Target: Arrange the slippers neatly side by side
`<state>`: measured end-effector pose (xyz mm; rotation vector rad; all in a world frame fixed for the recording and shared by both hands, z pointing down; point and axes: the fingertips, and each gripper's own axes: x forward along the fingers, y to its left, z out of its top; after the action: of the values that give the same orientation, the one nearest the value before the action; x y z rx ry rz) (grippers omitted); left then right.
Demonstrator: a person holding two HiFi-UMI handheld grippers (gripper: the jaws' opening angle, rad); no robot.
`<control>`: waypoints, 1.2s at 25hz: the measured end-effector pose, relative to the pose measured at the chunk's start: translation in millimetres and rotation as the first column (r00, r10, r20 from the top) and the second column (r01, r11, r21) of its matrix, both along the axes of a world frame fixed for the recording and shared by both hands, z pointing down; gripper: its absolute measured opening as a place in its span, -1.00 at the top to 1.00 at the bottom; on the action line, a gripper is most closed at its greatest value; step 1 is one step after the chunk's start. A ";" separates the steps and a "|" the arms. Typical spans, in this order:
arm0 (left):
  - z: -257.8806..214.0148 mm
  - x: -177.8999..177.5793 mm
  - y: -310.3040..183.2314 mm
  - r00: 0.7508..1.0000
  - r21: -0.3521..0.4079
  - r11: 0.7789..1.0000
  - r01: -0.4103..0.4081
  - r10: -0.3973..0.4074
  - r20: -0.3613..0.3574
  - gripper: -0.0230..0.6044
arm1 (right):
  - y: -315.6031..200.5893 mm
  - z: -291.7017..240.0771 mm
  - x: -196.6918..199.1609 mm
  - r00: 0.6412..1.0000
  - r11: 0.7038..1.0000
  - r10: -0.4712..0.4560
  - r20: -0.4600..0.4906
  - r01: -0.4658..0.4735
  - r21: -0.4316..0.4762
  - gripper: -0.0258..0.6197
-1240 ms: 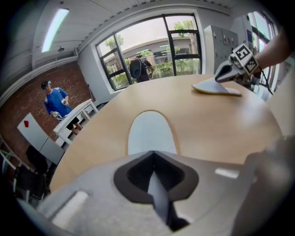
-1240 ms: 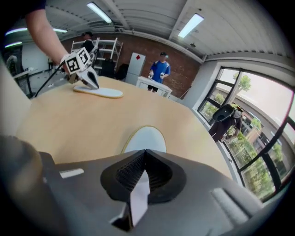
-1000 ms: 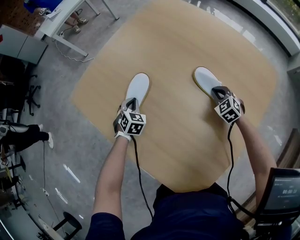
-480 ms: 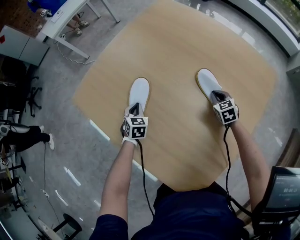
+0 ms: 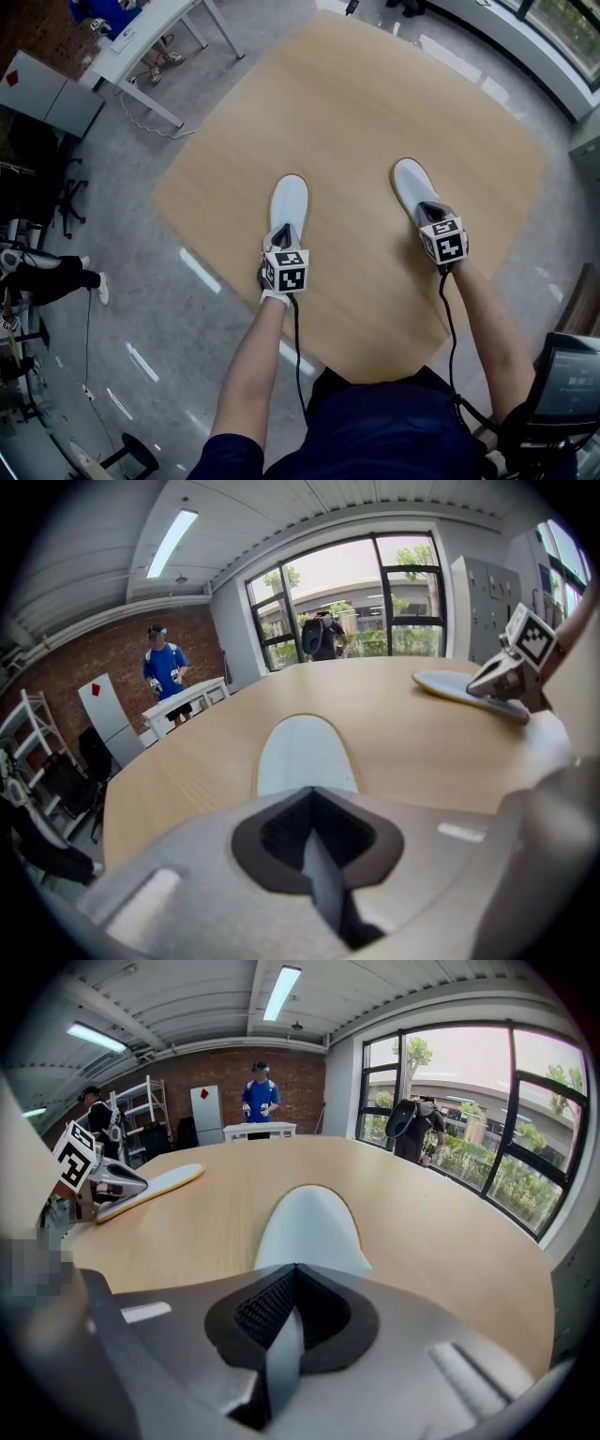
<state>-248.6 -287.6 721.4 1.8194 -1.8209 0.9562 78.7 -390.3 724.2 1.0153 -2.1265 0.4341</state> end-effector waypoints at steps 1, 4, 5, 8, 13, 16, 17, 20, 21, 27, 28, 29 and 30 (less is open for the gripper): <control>-0.4 3.2 2.5 1.000 -0.002 1.000 0.008 -0.009 -0.017 0.92 | 2.4 0.5 1.9 1.000 1.000 0.010 0.006 -0.010 -0.009 0.90; -3.9 13.3 15.1 0.996 -0.020 0.999 0.042 -0.043 -0.075 0.92 | 13.0 -1.2 7.8 0.997 0.996 0.062 0.045 -0.059 -0.063 0.90; -4.0 15.8 18.6 0.994 -0.029 0.998 0.054 -0.056 -0.095 0.92 | 15.4 -1.5 8.2 0.995 0.993 0.084 0.062 -0.078 -0.087 0.90; -6.8 24.9 27.0 0.983 -0.052 0.996 0.078 -0.085 -0.163 0.92 | 22.8 2.3 9.0 0.987 0.983 0.124 0.102 -0.108 -0.148 0.90; -3.0 38.1 37.3 0.967 -0.074 0.993 0.094 -0.109 -0.230 0.92 | 34.3 9.6 2.0 0.984 0.979 0.138 0.114 -0.118 -0.164 0.90; -13.6 48.3 59.9 0.956 -0.078 0.991 0.108 -0.125 -0.267 0.92 | 59.2 2.3 4.2 0.984 0.980 0.133 0.119 -0.113 -0.166 0.90; -15.7 51.3 64.7 0.951 -0.082 0.990 0.114 -0.132 -0.281 0.92 | 64.4 0.3 4.1 0.983 0.979 0.136 0.122 -0.114 -0.170 0.90; -20.5 61.2 79.0 0.943 -0.088 0.989 0.116 -0.138 -0.303 0.92 | 79.6 -2.3 5.7 0.981 0.975 0.146 0.131 -0.120 -0.186 0.90; -20.6 64.0 81.0 0.941 -0.090 0.989 0.118 -0.141 -0.307 0.92 | 81.7 -2.5 5.7 0.979 0.974 0.151 0.133 -0.125 -0.189 0.90; -26.3 80.8 104.7 0.883 -0.125 0.973 0.194 -0.229 -0.411 0.92 | 108.1 -8.8 3.5 0.976 0.970 0.168 0.140 -0.138 -0.201 0.90; -27.8 83.9 109.8 0.880 -0.125 0.972 0.197 -0.231 -0.414 0.92 | 113.9 -9.5 3.0 0.975 0.969 0.171 0.144 -0.140 -0.205 0.90; -27.7 87.0 112.3 0.879 -0.126 0.973 0.195 -0.231 -0.417 0.91 | 116.7 -9.5 1.6 0.973 0.967 0.178 0.149 -0.145 -0.209 0.90; -26.6 90.0 113.0 0.877 -0.129 0.973 0.193 -0.230 -0.421 0.92 | 117.7 -9.1 -0.5 0.971 0.965 0.185 0.153 -0.151 -0.214 0.90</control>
<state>-158.7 -174.7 694.7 1.5829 -1.6255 0.4851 78.2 -272.7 715.1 1.0776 -2.1013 0.8299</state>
